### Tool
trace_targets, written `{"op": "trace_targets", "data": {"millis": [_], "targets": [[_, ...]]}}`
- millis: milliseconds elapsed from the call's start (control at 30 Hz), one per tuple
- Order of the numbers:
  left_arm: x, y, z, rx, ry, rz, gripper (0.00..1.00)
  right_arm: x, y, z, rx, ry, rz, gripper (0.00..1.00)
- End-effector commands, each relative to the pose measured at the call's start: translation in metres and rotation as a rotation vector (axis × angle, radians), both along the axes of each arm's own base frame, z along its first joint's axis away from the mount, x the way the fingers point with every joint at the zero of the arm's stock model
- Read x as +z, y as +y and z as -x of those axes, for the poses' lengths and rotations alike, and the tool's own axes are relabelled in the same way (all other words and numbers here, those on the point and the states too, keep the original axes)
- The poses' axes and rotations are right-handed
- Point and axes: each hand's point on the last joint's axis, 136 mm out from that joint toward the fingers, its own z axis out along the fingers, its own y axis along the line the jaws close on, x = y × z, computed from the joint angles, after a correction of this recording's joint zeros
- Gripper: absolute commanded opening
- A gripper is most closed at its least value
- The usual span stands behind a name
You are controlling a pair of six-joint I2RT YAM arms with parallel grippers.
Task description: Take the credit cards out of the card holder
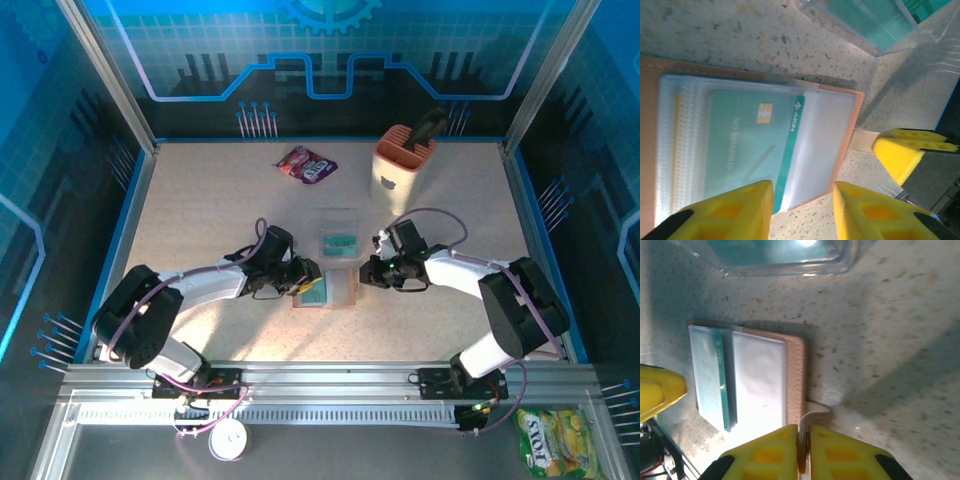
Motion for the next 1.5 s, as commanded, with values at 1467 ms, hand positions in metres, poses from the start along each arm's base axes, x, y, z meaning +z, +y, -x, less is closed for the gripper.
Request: {"op": "trace_targets", "data": {"millis": [1467], "targets": [[-0.009, 0.021, -0.001, 0.015, -0.012, -0.094, 0.17, 0.068, 0.005, -0.008, 0.074, -0.114, 0.156, 0.31]]}}
